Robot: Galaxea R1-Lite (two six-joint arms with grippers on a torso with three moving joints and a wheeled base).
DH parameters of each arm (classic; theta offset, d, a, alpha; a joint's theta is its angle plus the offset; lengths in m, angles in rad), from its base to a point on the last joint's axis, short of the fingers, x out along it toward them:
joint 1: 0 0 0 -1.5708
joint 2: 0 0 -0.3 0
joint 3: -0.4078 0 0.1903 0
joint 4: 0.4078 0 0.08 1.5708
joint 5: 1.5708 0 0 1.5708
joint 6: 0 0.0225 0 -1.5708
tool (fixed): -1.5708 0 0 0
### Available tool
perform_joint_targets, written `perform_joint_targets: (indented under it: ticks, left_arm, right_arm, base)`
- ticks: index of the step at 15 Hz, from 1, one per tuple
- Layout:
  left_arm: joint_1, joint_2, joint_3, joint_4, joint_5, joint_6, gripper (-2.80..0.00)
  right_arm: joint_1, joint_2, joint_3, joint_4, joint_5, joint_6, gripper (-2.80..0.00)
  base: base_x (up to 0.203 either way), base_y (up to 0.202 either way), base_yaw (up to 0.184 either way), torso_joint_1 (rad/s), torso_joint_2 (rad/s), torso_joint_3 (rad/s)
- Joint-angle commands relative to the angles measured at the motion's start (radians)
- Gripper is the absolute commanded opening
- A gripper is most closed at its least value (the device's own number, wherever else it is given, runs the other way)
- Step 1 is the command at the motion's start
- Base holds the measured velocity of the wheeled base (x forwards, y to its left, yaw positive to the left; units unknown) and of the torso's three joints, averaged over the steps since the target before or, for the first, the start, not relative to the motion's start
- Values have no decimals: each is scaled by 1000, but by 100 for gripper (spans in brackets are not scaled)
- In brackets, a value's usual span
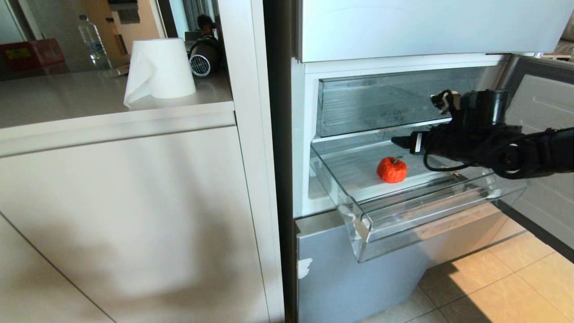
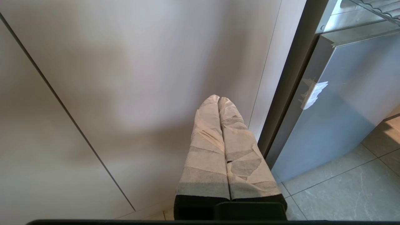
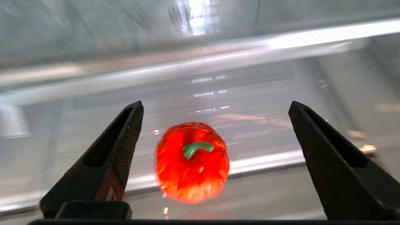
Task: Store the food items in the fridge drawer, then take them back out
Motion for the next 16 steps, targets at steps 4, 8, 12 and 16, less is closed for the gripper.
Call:
perform_joint_targets:
  ticks: [4, 8, 12, 16]
  left_arm:
    - [0, 0, 0, 0, 0, 0, -280]
    - [0, 0, 0, 0, 0, 0, -280]
    - [0, 0, 0, 0, 0, 0, -280]
    - [0, 0, 0, 0, 0, 0, -280]
  right_arm:
    - [-6, -379, 279, 15, -1, 8, -280]
    - [-10, -733, 532, 20, -9, 17, -280]
    - [-21, -1200, 886, 37, -12, 10, -280]
    - [-68, -1611, 1327, 53, -3, -49, -280]
  base:
    - [0, 0, 0, 0, 0, 0]
    - [0, 0, 0, 0, 0, 0]
    - [0, 0, 0, 0, 0, 0]
    - [0, 0, 0, 0, 0, 0]
